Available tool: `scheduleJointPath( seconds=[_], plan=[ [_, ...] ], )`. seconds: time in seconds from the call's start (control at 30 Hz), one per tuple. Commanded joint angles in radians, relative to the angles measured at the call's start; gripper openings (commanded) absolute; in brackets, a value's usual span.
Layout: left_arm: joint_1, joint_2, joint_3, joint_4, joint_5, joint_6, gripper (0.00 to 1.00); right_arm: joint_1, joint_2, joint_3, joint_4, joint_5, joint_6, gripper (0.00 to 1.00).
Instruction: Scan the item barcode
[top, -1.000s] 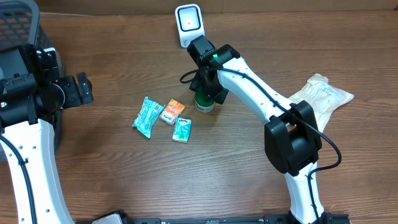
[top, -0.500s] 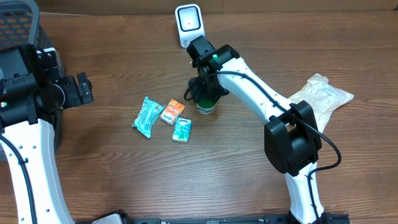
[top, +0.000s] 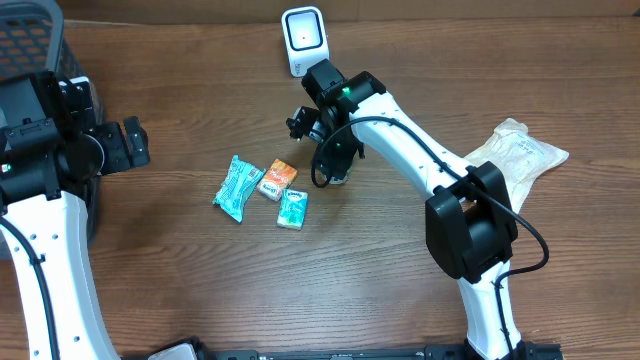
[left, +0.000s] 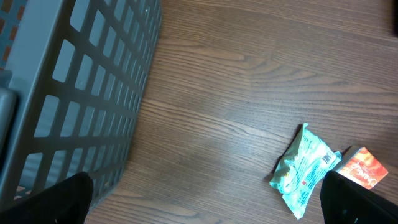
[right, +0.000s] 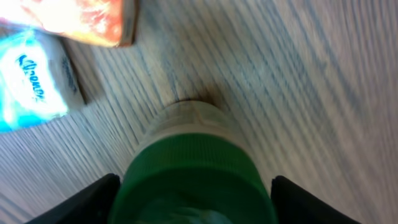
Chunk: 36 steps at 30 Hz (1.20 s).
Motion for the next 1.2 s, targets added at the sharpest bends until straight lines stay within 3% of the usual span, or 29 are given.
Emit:
scheduleJointPath(
  seconds=[0.0,0.27,0.43,0.8,1.17],
  plan=[
    [-0.006,0.003,0.006,0.003,0.009,0.011,1.00,-0.003,0.003,-0.003,0.003,0.013,-0.199,0.80],
    [-0.006,0.003,0.006,0.003,0.009,0.011,1.00,-0.004,0.001,-0.001,0.001,-0.076,-0.185,0.81],
    [-0.006,0.003,0.006,0.003,0.009,0.011,0.99,-0.004,0.001,0.000,0.003,-0.168,-0.009,0.82],
    [-0.006,0.003,0.006,0.003,0.009,0.011,0.99,-0.071,0.001,0.059,-0.019,-0.167,0.360,0.80],
    [-0.006,0.003,0.006,0.003,0.009,0.011,1.00,-0.124,0.001,0.095,-0.135,-0.290,0.393,0.84]
  ],
)
